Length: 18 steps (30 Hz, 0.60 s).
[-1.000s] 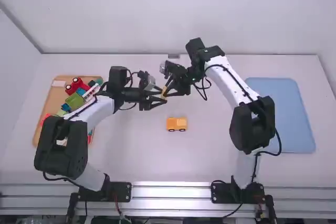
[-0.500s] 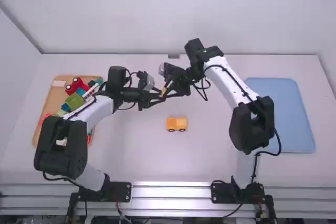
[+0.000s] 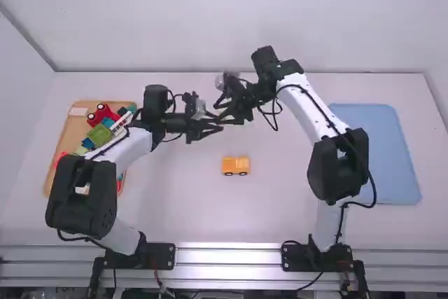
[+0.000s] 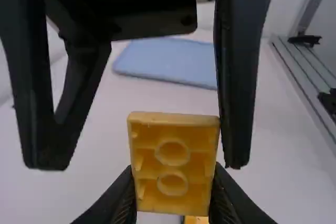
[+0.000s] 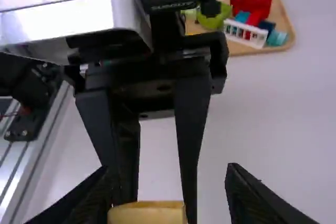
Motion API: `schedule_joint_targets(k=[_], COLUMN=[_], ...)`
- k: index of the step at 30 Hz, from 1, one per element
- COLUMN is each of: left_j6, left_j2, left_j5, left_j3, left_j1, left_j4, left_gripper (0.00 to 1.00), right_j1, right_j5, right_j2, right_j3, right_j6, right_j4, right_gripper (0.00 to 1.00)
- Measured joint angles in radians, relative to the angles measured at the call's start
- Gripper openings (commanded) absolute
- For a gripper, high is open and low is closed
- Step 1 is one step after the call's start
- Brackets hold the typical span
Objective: Assemble lego blocks to make yellow taxi
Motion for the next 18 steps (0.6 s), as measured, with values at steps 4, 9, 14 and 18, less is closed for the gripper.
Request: schedule_joint_targets(k=[4, 9, 14, 18], left_j6=[-0.102, -0.248, -0.353, -0.397], left_j2=[0.000, 0.000, 0.000, 0.000], left_j5=[0.004, 0.004, 0.003, 0.003], left_j3=[0.000, 0.000, 0.000, 0.000], left_j1=[0.006, 0.007, 0.007, 0.007], left_j4=[0.159, 0.349, 0.447, 0.460], left_gripper=[0.09, 0.11, 0.12, 0.13], right_j1=[-0.030, -0.066, -0.088, -0.089], right_j5=[-0.072, -0.164, -0.246, -0.295], right_j2=[0.000, 0.000, 0.000, 0.000], right_j3=[0.000, 0.000, 0.000, 0.000], right_j6=[-0.001, -0.021, -0.027, -0.029], right_j4=[0.010, 0.021, 0.058, 0.085], right_gripper=[0.56, 0.52, 0.49, 0.45])
